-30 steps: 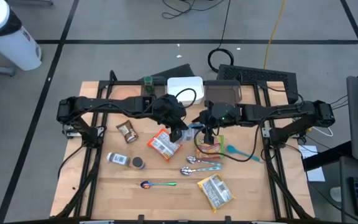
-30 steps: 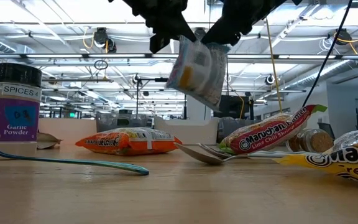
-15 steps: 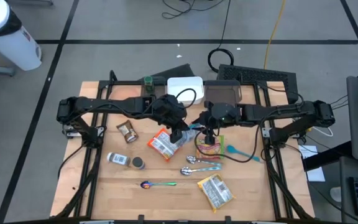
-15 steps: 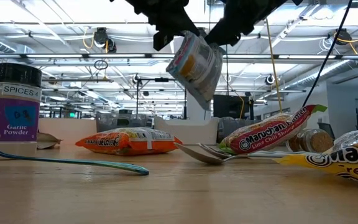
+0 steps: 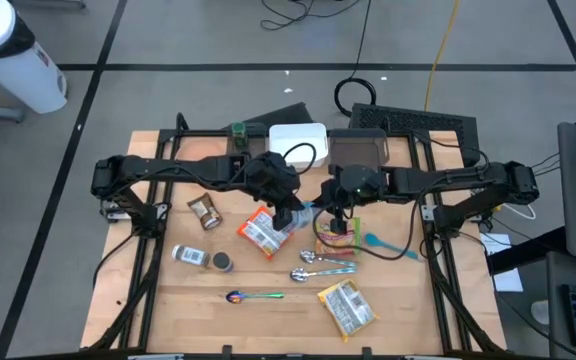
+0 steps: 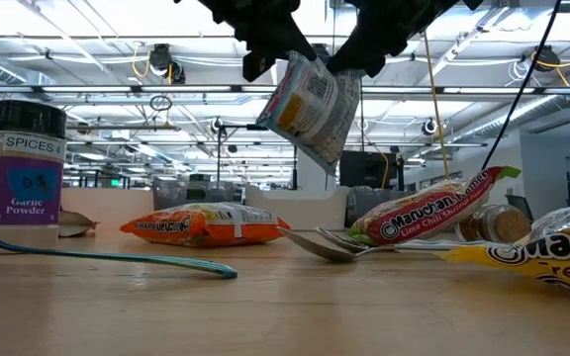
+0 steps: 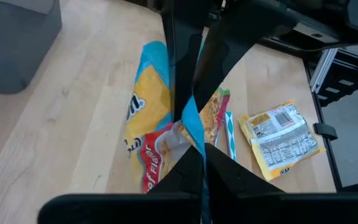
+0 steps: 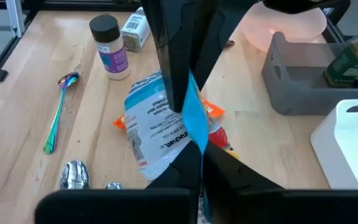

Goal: Pick & Place Food Item
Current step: Put the blue noodle pack into the right black bin

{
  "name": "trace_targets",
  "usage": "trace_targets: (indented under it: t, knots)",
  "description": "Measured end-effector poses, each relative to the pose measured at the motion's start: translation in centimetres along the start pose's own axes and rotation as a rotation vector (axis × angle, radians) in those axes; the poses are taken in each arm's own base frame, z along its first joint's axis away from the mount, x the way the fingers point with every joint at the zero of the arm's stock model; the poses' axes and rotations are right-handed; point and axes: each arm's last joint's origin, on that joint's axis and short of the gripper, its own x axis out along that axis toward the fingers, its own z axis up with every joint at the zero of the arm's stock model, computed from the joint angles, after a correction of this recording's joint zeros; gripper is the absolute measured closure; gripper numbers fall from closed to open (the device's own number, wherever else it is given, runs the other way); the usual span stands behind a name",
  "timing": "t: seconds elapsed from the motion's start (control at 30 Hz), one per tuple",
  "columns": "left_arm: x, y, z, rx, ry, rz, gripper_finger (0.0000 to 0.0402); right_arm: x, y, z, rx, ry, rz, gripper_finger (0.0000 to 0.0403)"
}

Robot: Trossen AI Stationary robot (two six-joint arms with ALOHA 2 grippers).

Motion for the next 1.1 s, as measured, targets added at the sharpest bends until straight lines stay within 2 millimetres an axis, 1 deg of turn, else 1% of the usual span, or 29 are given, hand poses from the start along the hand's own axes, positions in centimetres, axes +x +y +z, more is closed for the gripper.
trace_targets:
  t: [0.13, 0.27, 0.47, 0.6, 0.7, 0.9, 1.0, 1.1]
  knots:
    - [-0.2, 0.7, 0.3, -0.014, -0.016, 0.001, 0.0371, 0.0, -0.2, 0.0, 0.049, 0.001, -0.006, 0.0402]
    - [-0.8, 1.6, 0.7, -0.029, -0.035, 0.01, 0.0352, -0.5, -0.8, 0.1, 0.114, -0.011, -0.021, 0.0402]
    - [-2.6, 3.0, 1.3, -0.045, -0.073, 0.022, 0.0302, -2.4, -2.3, 0.1, 0.229, -0.014, -0.069, 0.0403]
    - [-4.0, 4.1, 2.0, -0.06, -0.133, 0.081, 0.0275, -3.6, -4.2, -0.2, 0.334, -0.009, -0.136, 0.0403]
    - [-5.1, 4.8, 2.4, -0.093, -0.181, 0.152, 0.0263, -4.5, -5.8, -0.2, 0.421, -0.045, -0.209, 0.0403]
    - [-5.9, 5.9, 3.1, -0.023, -0.256, 0.267, 0.0257, -6.2, -9.0, -0.7, 0.592, -0.092, -0.353, 0.0403]
    - [-6.0, 6.1, 3.2, -0.004, -0.271, 0.298, 0.0256, -7.2, -10.0, -1.2, 0.661, -0.098, -0.431, 0.0403]
    - [-6.0, 5.9, 3.4, 0.003, -0.294, 0.29, 0.0256, -8.4, -10.4, -1.2, 0.713, -0.146, -0.504, 0.0403]
